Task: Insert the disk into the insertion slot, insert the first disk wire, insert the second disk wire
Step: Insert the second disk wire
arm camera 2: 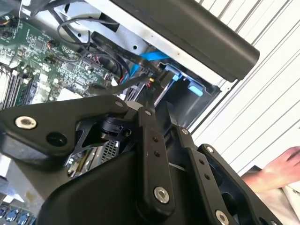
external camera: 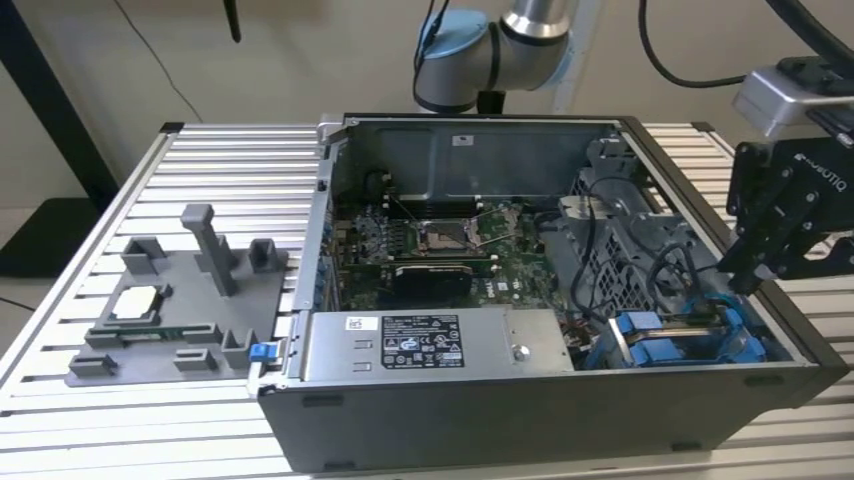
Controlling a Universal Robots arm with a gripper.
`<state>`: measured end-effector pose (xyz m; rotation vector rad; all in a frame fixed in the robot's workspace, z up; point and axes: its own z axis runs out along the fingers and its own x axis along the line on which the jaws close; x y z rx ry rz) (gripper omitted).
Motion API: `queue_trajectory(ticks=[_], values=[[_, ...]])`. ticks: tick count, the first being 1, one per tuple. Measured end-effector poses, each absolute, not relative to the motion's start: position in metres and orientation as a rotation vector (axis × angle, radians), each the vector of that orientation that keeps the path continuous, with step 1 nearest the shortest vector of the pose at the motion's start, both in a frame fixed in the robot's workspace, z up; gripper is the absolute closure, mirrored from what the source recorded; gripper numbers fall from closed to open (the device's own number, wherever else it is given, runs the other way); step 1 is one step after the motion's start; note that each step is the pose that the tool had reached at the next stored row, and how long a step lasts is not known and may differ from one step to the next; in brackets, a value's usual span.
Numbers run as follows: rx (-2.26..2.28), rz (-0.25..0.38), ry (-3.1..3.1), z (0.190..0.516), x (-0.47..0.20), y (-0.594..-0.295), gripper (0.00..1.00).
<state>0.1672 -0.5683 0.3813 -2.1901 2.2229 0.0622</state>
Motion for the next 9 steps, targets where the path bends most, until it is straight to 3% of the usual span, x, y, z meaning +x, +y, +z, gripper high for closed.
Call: queue_trajectory(ticks=[9], values=[[-2.214,0.122,2.25,0.381,0.195,-0.568,0.0]])
